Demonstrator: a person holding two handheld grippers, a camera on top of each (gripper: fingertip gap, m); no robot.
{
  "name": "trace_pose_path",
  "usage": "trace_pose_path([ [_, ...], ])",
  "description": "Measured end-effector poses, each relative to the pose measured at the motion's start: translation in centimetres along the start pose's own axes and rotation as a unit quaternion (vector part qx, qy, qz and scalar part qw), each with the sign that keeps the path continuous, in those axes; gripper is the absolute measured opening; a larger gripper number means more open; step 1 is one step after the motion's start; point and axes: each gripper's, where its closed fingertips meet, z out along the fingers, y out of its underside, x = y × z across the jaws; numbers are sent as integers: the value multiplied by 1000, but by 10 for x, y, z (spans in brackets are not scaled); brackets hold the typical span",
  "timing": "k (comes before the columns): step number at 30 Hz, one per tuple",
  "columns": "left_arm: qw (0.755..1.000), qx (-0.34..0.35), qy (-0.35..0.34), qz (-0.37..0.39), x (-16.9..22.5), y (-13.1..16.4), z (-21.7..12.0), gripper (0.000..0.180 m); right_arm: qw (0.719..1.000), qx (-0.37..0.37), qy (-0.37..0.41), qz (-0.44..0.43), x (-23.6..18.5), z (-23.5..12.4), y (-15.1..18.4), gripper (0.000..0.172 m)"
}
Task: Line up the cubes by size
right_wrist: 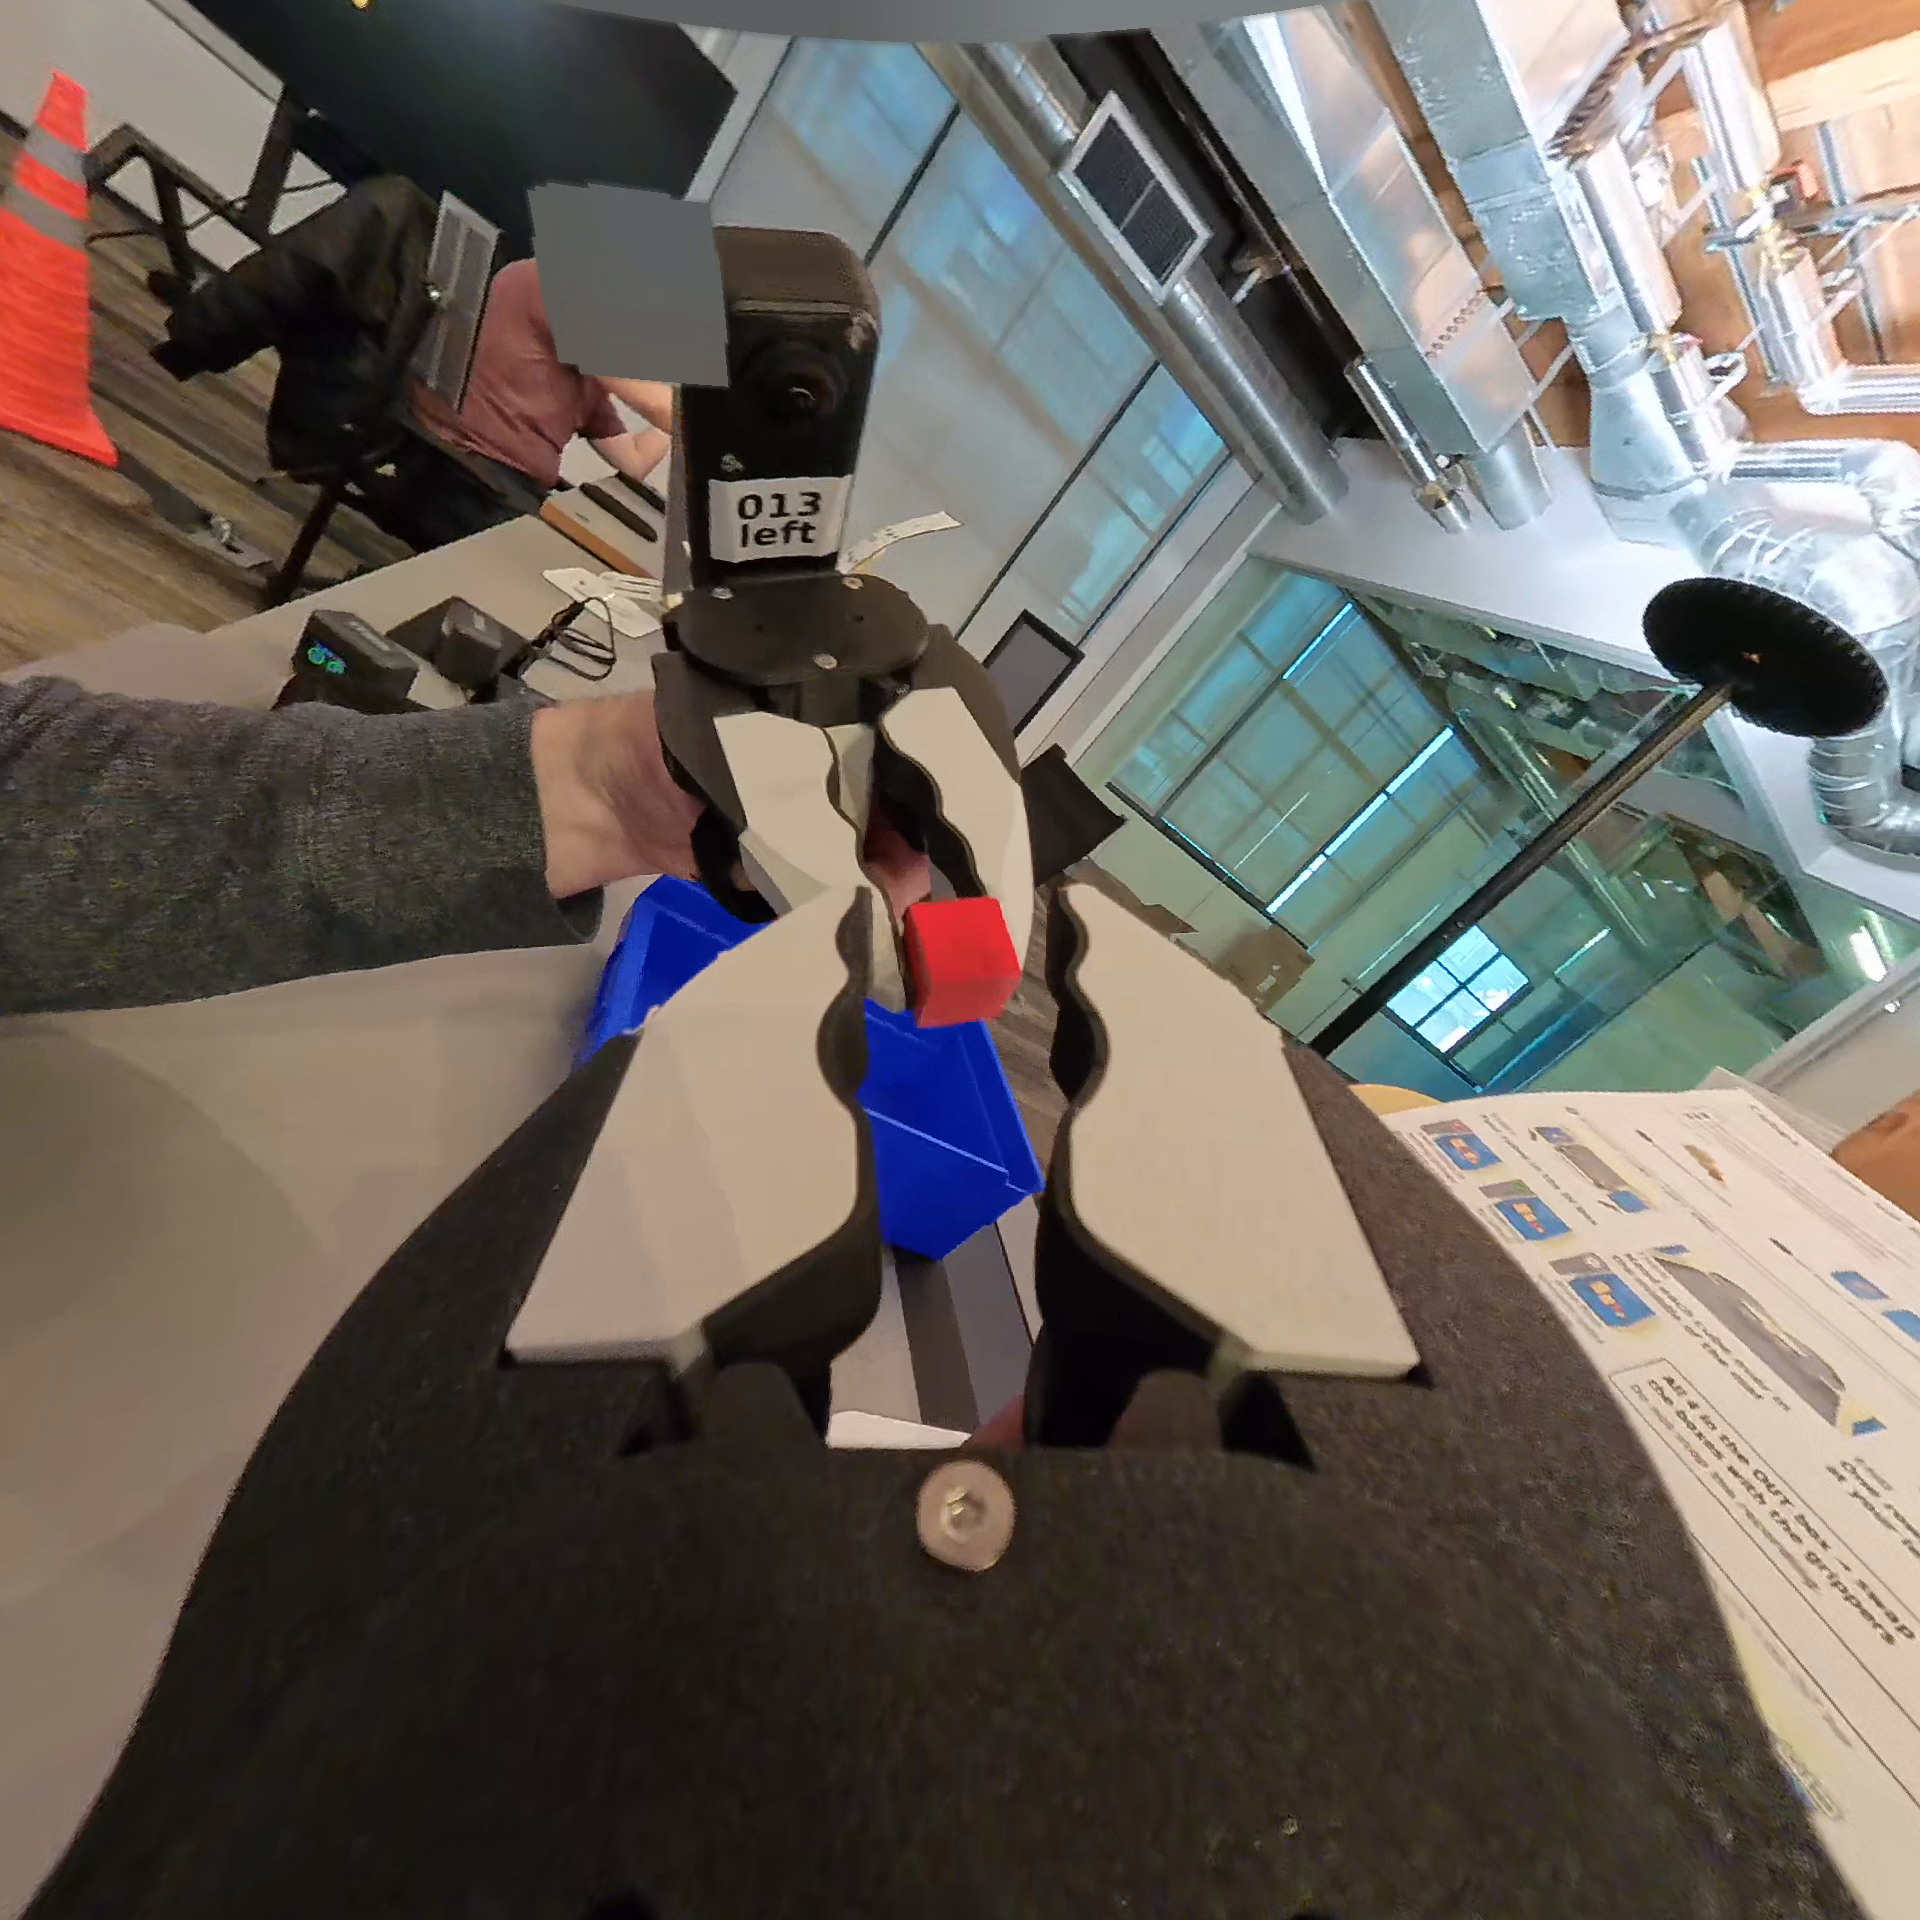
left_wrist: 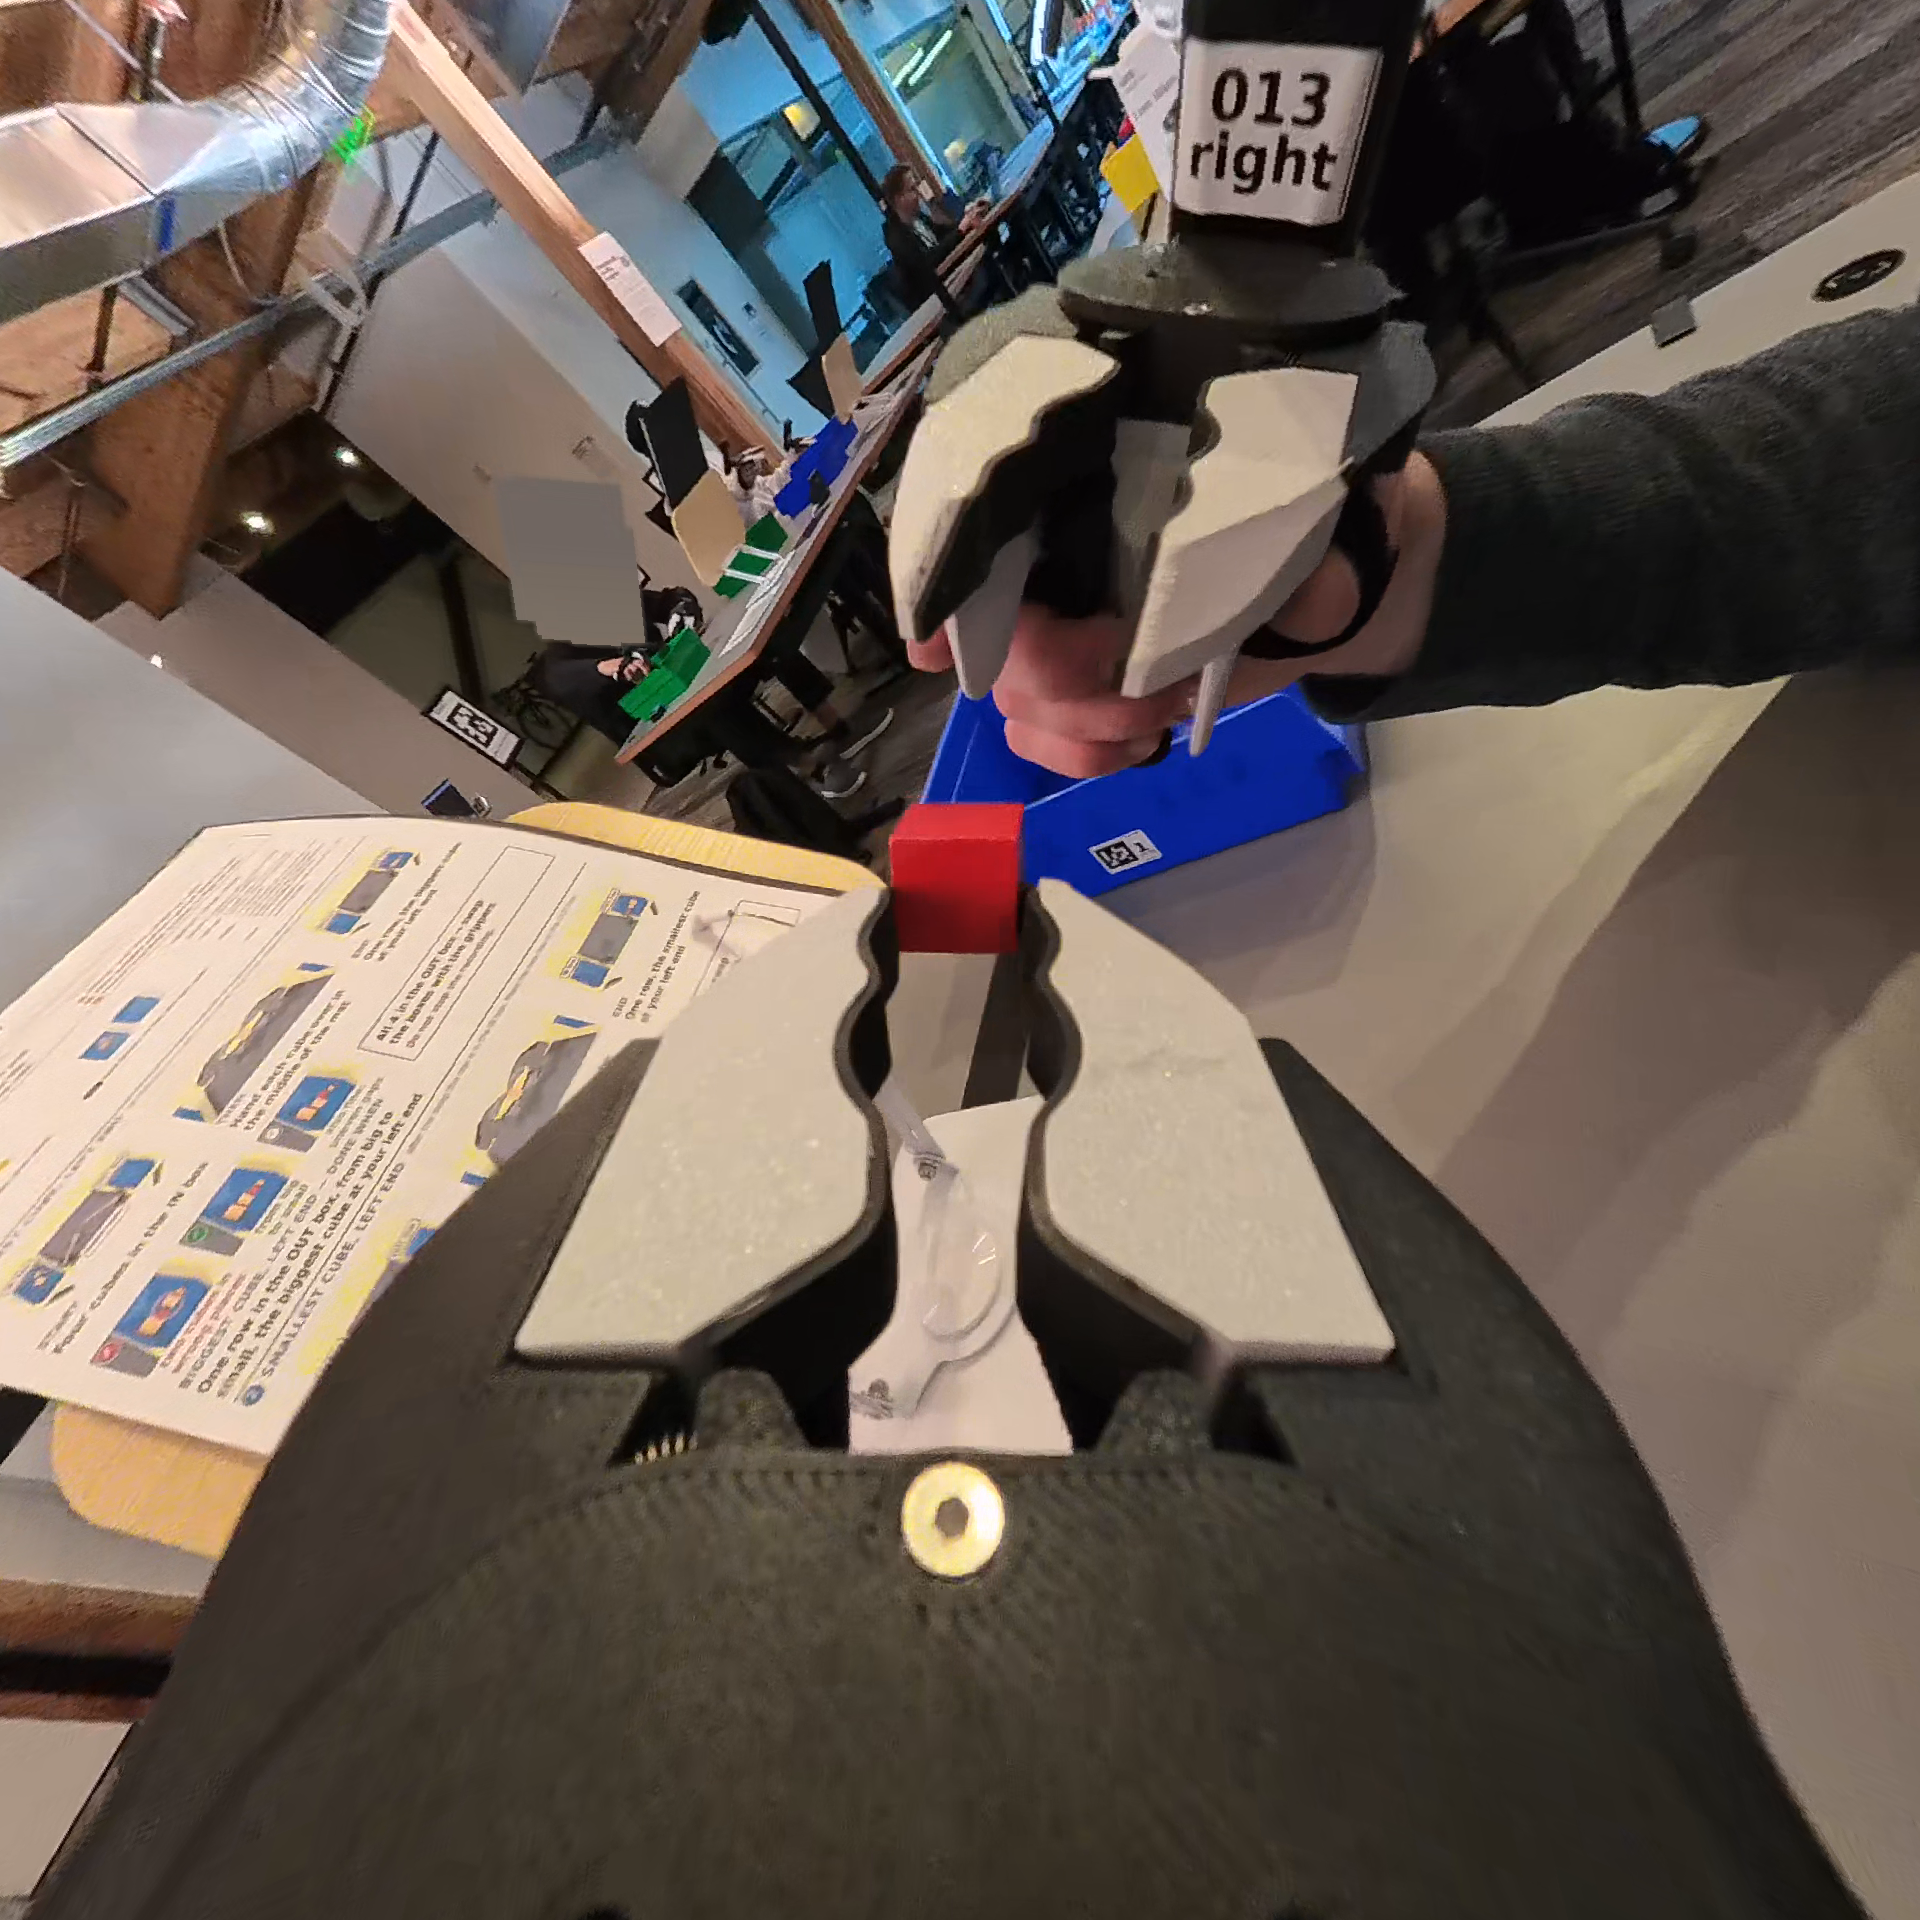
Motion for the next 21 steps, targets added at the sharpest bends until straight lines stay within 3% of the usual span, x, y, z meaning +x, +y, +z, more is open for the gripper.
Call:
trace_pose_path([
  [21,993,100,59,-13,21,-33,2,22,999,-6,-42,6,-11,-3,3,27],
])
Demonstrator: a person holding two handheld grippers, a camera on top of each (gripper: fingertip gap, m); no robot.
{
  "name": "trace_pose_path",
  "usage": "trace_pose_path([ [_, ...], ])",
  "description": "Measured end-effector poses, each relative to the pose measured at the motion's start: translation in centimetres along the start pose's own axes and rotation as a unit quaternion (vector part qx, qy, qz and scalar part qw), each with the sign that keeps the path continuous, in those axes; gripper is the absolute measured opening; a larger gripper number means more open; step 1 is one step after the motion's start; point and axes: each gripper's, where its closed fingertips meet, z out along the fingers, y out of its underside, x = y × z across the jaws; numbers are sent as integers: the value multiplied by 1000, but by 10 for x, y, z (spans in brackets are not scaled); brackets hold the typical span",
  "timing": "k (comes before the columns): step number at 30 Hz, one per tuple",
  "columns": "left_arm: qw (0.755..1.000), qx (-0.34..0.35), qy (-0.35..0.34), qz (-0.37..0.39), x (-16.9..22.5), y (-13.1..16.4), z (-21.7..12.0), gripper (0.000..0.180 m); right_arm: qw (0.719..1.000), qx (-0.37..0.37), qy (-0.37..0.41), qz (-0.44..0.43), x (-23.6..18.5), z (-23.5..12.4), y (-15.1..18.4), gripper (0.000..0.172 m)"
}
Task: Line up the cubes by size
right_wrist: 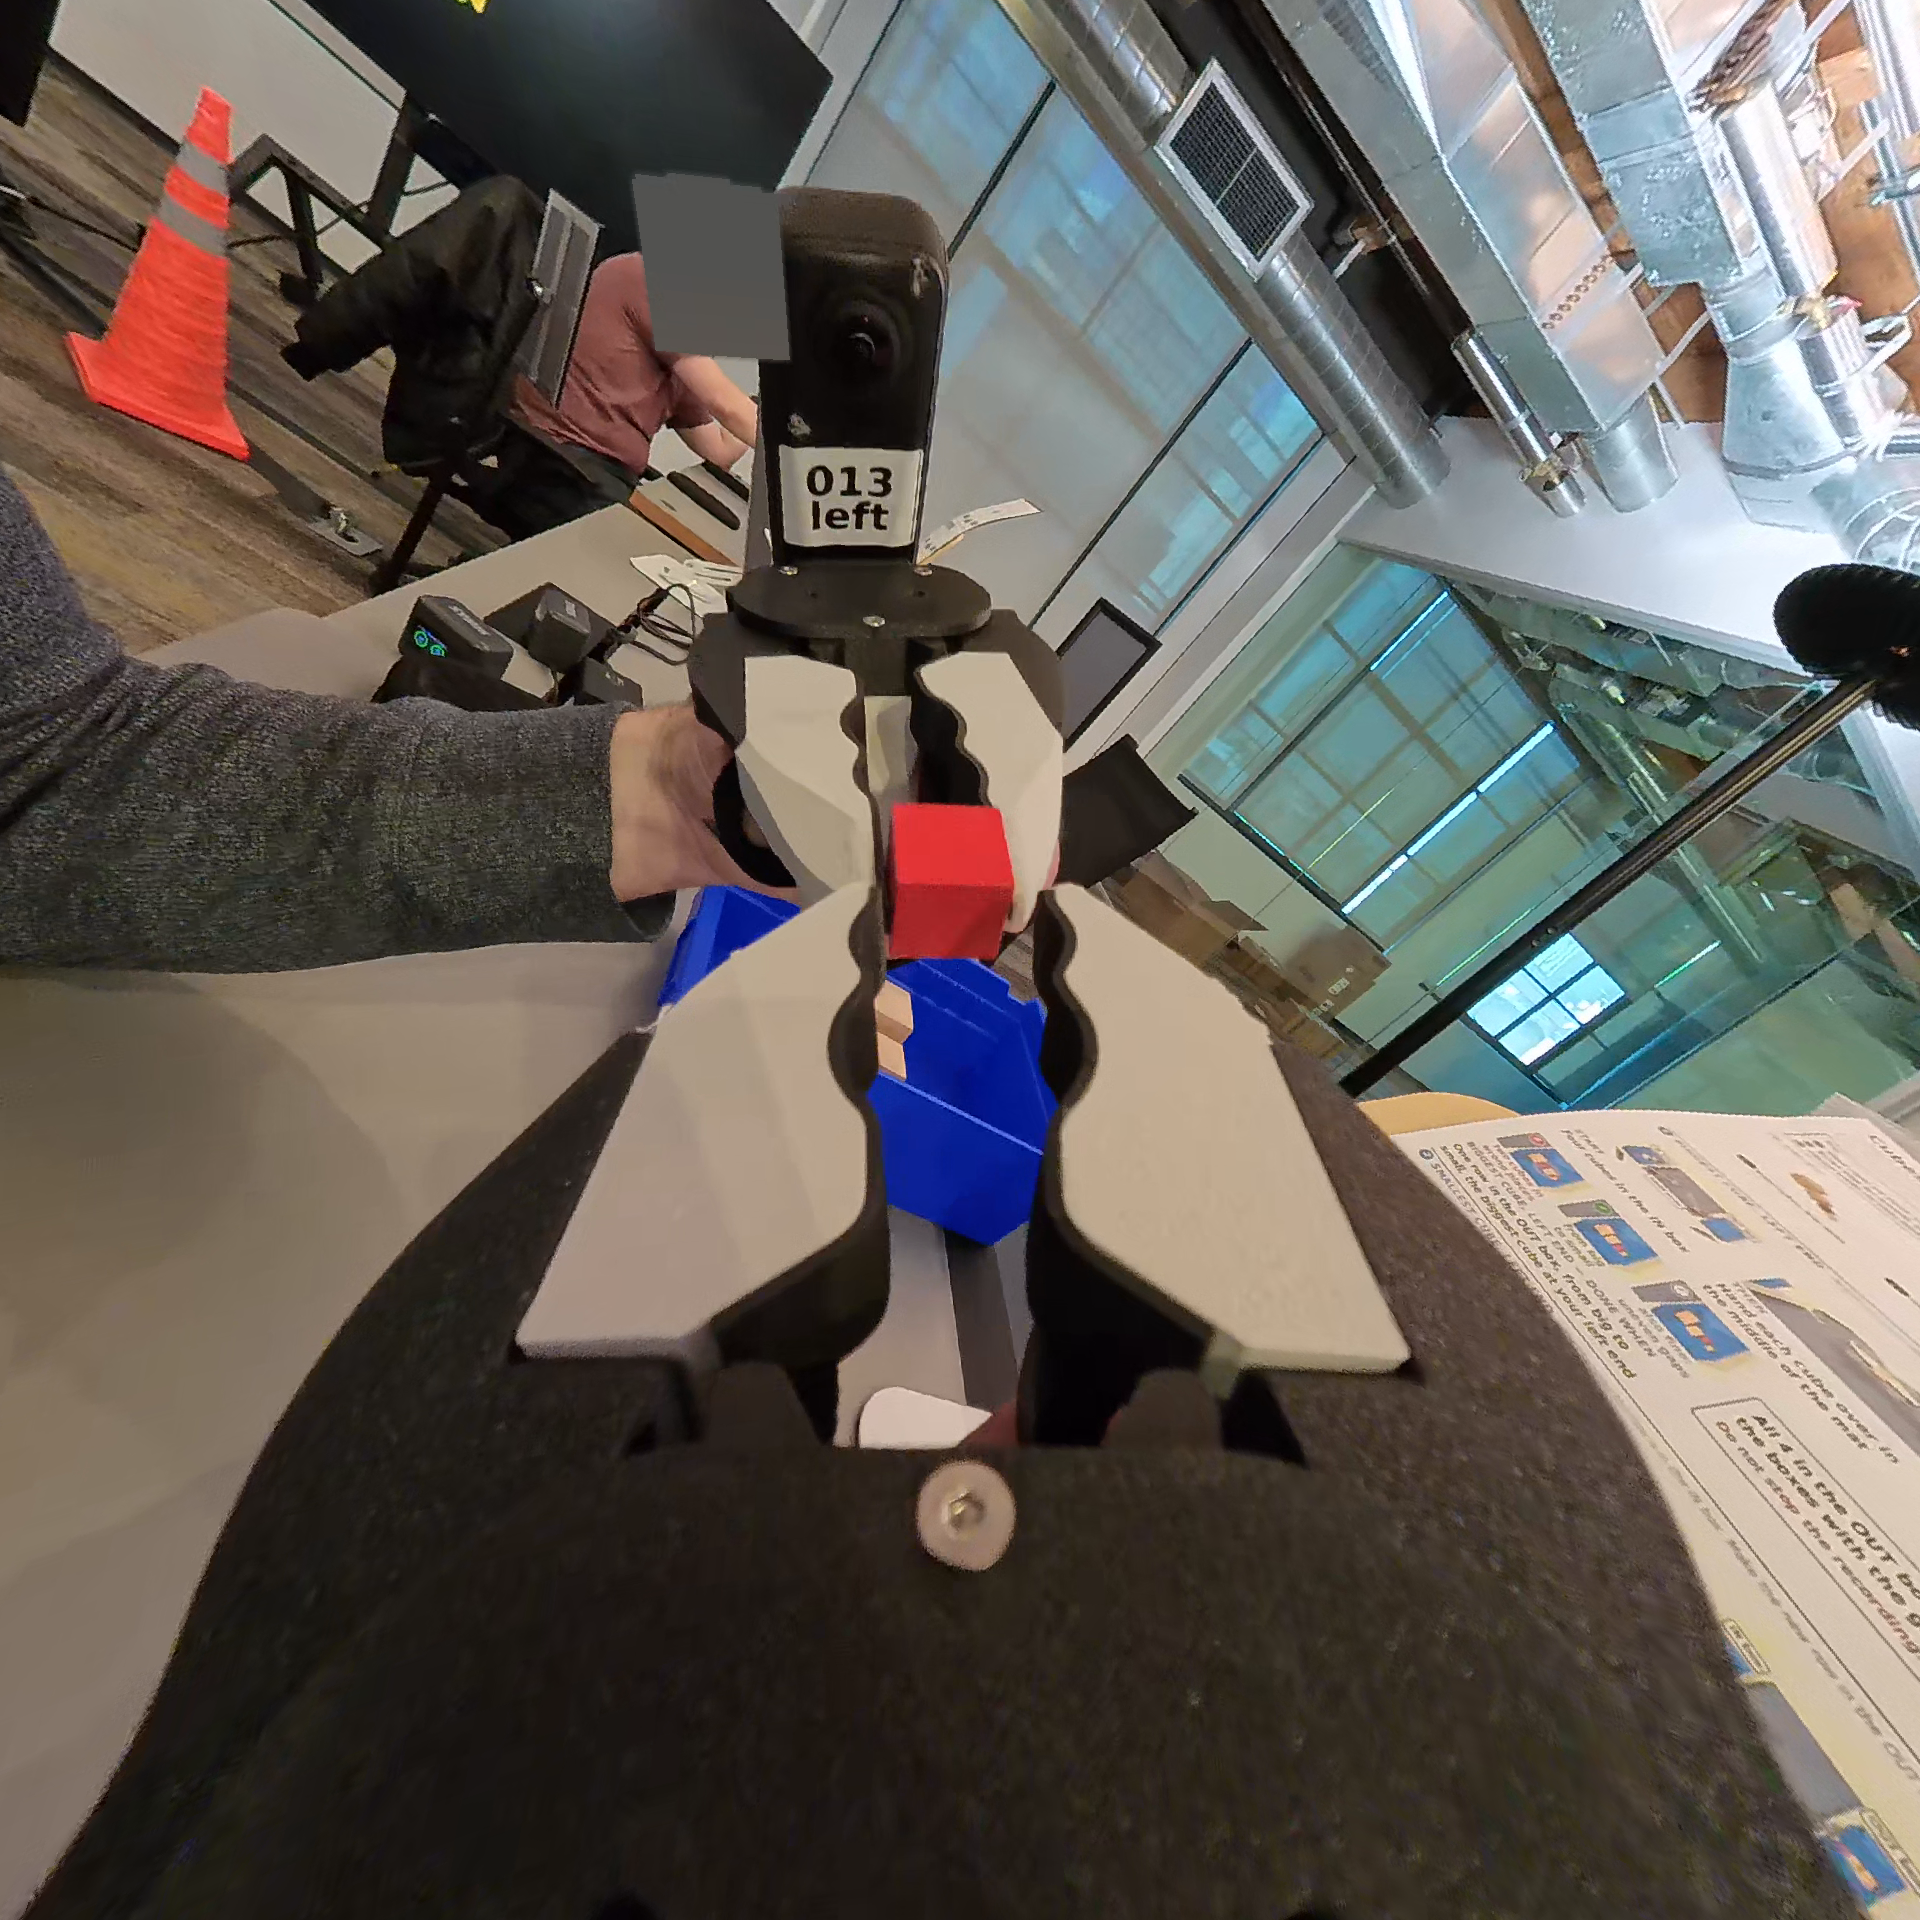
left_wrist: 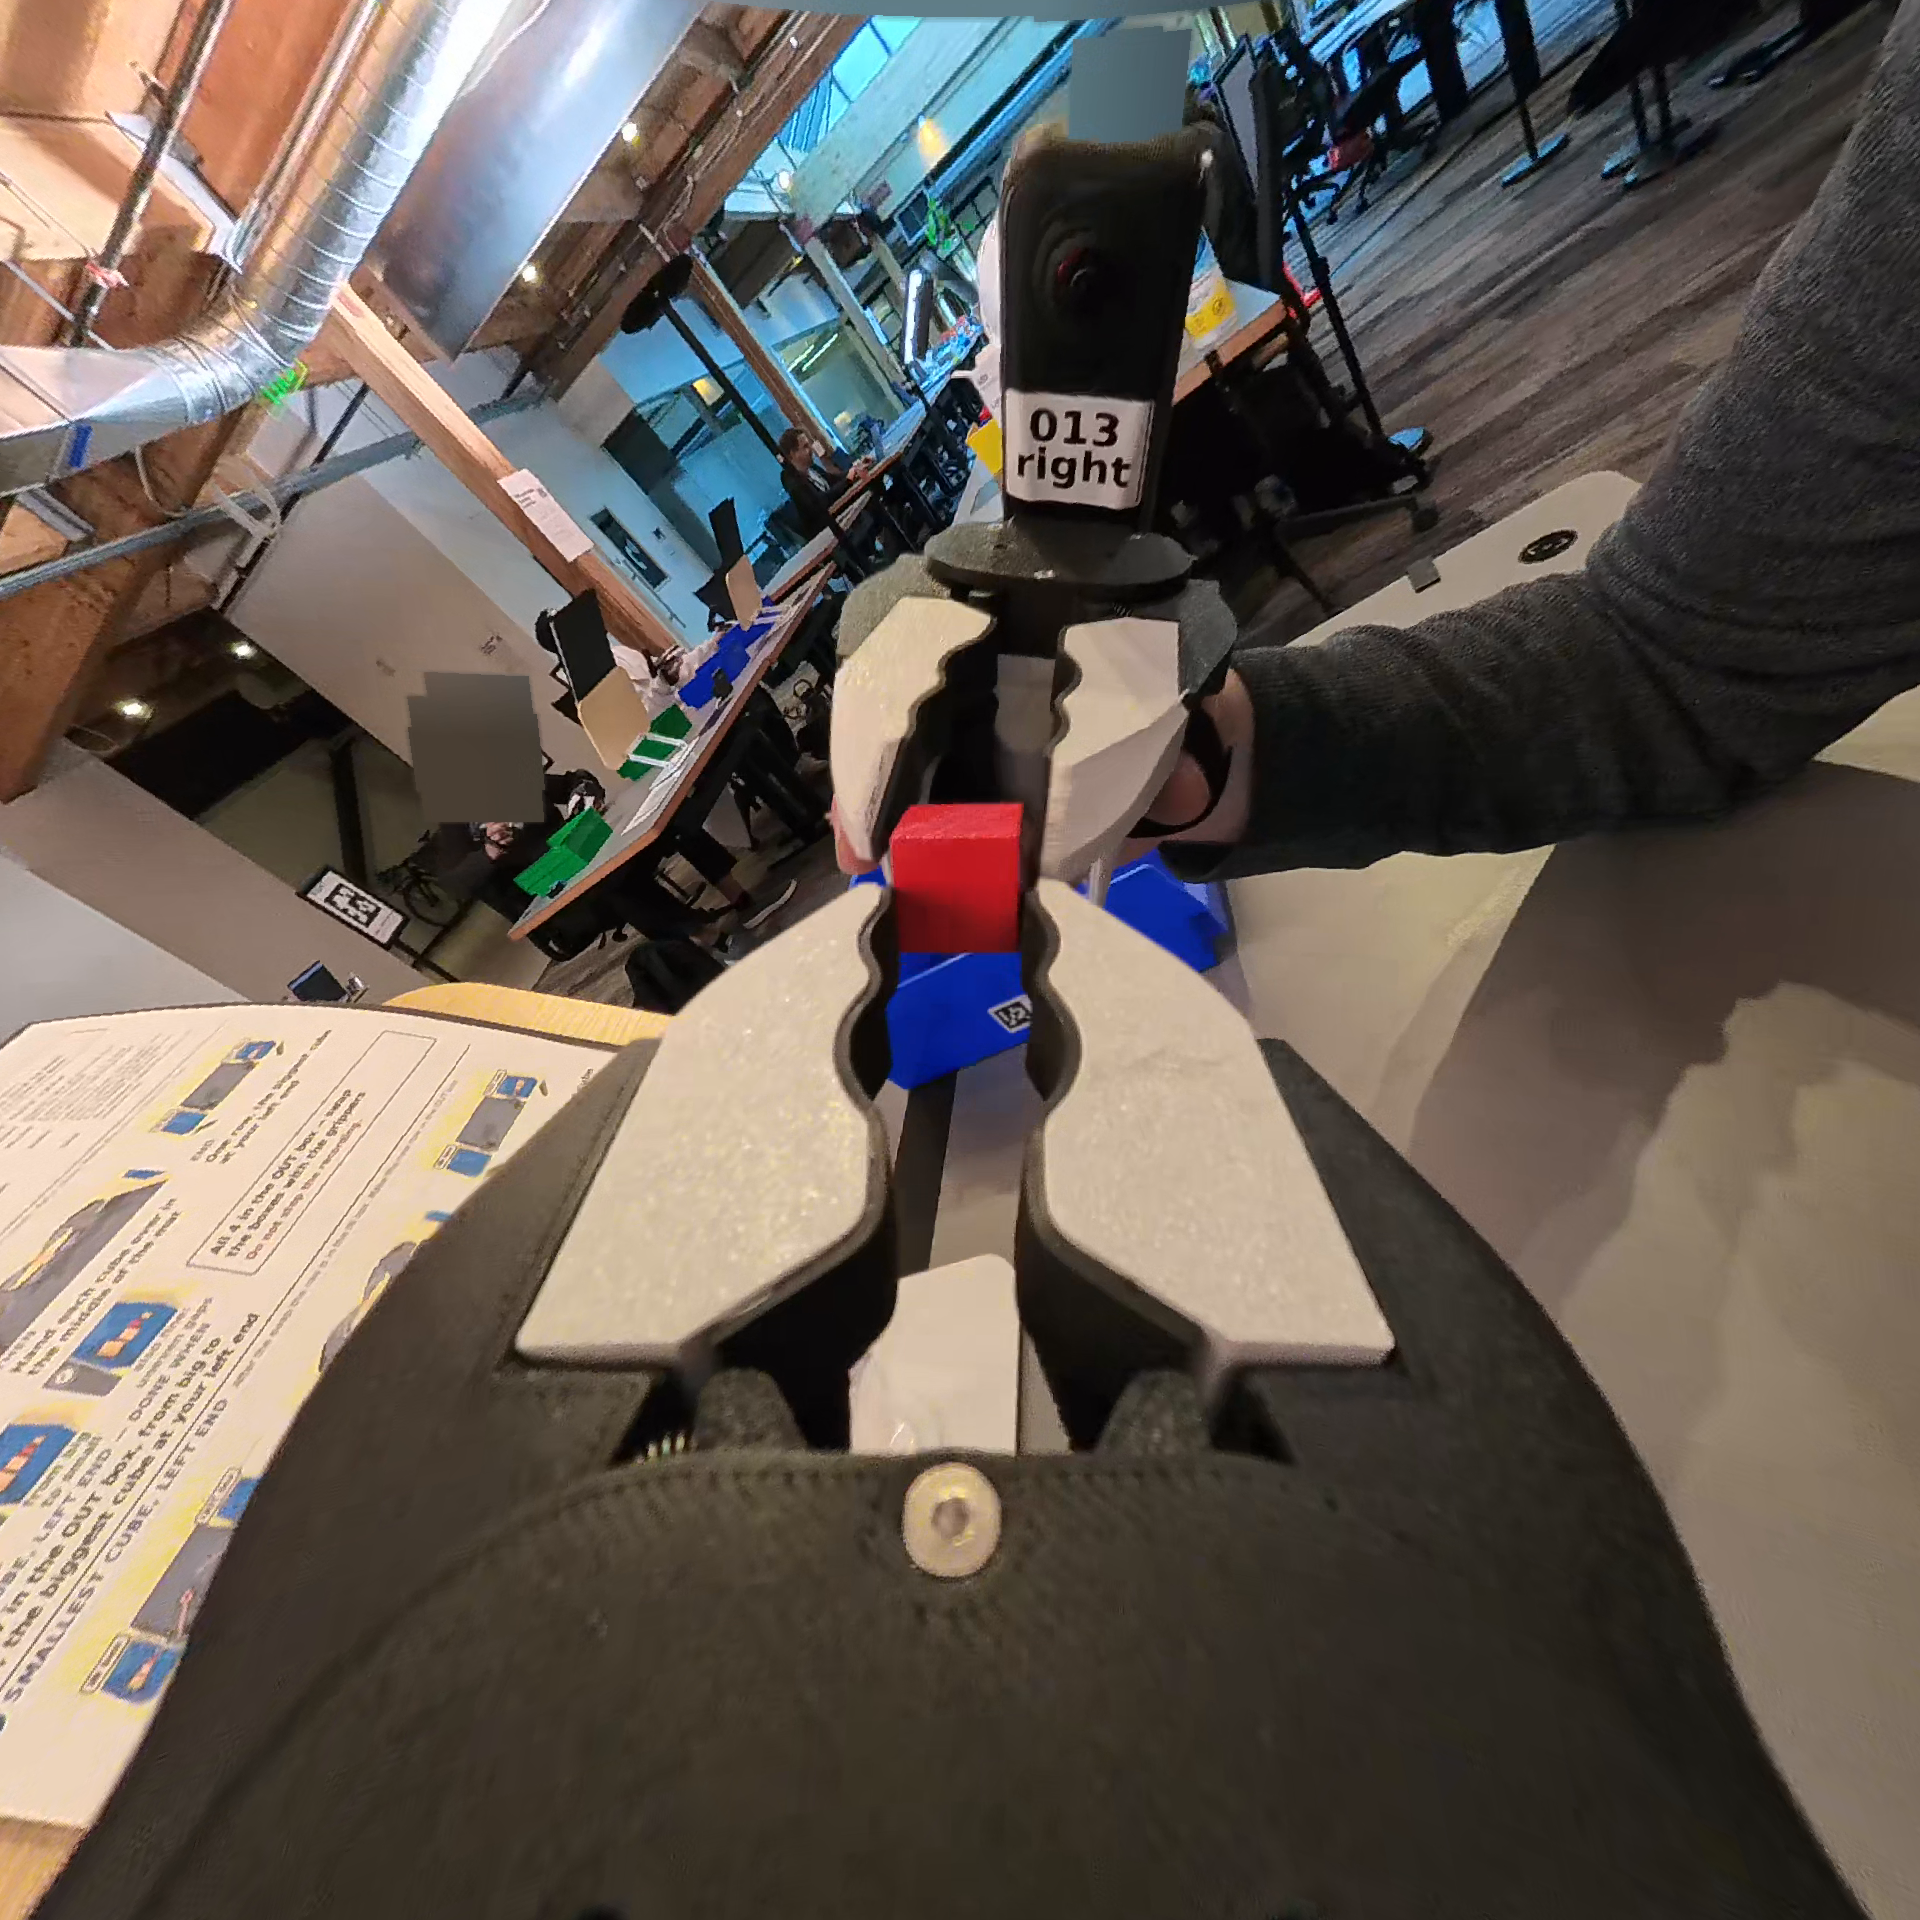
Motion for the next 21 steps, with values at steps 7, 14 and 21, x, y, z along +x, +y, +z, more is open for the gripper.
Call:
trace_pose_path([
  [7,1000,-2,6,4,3,0,3,22,1000,13,-12,14,-3,0,-3,25],
  [14,1000,7,11,3,5,-3,2,21,999,25,-21,22,-6,0,-6,21],
  [21,1000,-11,0,1,2,-1,1,24,1000,17,-15,19,-4,0,-7,21],
])
